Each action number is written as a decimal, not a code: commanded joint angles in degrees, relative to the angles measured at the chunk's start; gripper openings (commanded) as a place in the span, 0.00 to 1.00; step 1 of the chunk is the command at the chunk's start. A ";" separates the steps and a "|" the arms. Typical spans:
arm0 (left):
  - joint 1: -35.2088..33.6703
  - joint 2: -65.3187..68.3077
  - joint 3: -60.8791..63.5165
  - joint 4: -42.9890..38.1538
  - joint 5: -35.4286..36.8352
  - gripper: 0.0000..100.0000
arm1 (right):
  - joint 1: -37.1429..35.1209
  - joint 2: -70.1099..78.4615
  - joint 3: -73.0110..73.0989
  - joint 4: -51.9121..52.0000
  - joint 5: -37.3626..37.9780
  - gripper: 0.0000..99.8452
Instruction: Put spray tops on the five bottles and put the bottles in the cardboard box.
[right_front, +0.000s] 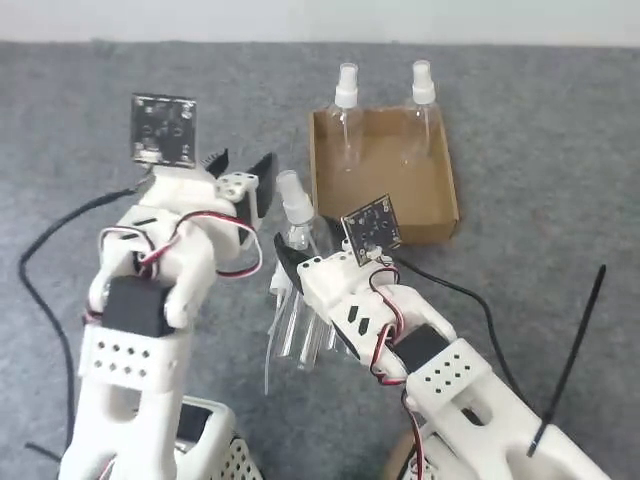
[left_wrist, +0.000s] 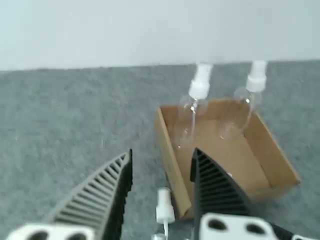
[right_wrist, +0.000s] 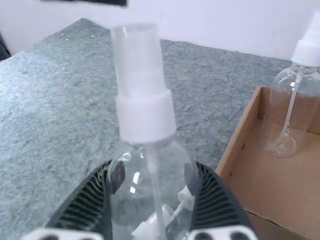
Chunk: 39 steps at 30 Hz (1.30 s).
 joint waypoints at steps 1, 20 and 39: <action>2.37 -0.26 -0.92 -0.44 -0.79 0.18 | 0.75 -1.98 -0.35 -1.27 -0.62 0.01; -6.24 -4.40 -4.88 7.12 -1.05 0.18 | 0.75 -1.98 0.35 -1.27 -0.62 0.01; 6.59 -40.44 35.56 2.37 -10.64 0.27 | 7.60 10.95 -32.62 19.30 -0.79 0.01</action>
